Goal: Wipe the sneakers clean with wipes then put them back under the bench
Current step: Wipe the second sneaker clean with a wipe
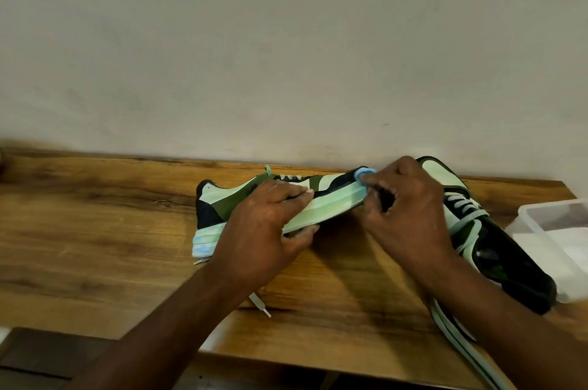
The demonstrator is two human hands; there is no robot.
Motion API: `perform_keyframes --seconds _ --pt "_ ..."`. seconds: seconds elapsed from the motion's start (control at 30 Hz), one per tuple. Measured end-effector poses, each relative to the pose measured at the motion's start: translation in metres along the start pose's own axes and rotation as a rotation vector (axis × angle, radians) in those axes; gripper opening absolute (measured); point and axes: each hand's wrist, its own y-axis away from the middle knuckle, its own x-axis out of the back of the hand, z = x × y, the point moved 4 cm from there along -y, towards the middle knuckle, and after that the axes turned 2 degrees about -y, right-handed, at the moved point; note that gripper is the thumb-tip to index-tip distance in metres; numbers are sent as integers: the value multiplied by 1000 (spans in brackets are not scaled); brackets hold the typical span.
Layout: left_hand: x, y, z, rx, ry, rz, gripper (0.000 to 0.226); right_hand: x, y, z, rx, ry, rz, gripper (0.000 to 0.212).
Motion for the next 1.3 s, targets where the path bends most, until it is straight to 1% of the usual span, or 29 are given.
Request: perform_keyframes --seconds 0.1,0.13,0.17,0.2,0.3,0.37,0.43,0.5,0.57,0.6,0.67,0.73,0.8,0.87,0.97,1.0,1.07,1.17,1.23,1.27,1.3 --pt "4 0 -4 6 2 -25 52 -10 12 -23 159 -44 -175 30" --pt "5 -1 -5 -1 3 -38 52 -11 13 -27 194 -55 -208 30" --pt "6 -1 -8 -8 7 -48 51 -9 11 -27 207 -70 -204 28" --pt "7 -1 -10 -15 14 -58 51 -6 8 -23 188 -87 -165 26" --pt "8 -2 -16 -21 18 -42 51 2 -2 2 40 -69 1 24" --pt "8 -2 -18 -26 26 -29 50 2 -3 11 -36 -26 33 29" --pt "8 -2 -19 -34 28 -25 49 -3 2 2 13 -48 -3 33" --pt "8 -2 -21 -37 28 -27 50 -10 10 -15 125 -82 -106 33" --pt "9 -1 -22 -36 27 -35 50 -15 16 -27 208 -96 -203 30" --pt "9 -1 -23 -37 29 -41 51 -14 15 -27 219 -103 -203 27" --pt "10 -1 -23 -48 33 -40 51 -9 10 -18 155 -118 -111 25" --pt "10 0 -22 -67 36 -27 50 -3 2 -3 26 -96 11 27" --pt "9 0 -22 -78 40 -19 49 -2 0 5 -64 -48 51 32" --pt "9 0 -22 -85 32 -17 48 -7 5 -3 -9 -32 -6 35" --pt "11 1 -23 -93 27 -25 48 -15 17 -27 191 -18 -171 35" --pt "12 1 -23 -98 33 -30 49 -15 18 -31 225 -12 -203 34" --pt "14 1 -24 -105 49 -40 49 -10 14 -25 189 -40 -170 31" --pt "16 0 -27 -108 72 -25 49 -1 3 0 -11 -56 -6 29" --pt "16 -1 -27 -104 80 -16 49 0 0 10 -131 -22 34 31" --pt "16 -1 -27 -106 80 -9 48 -2 2 8 -126 -21 28 32" --pt "16 0 -26 -107 79 -5 48 -4 5 2 -70 -30 4 33"
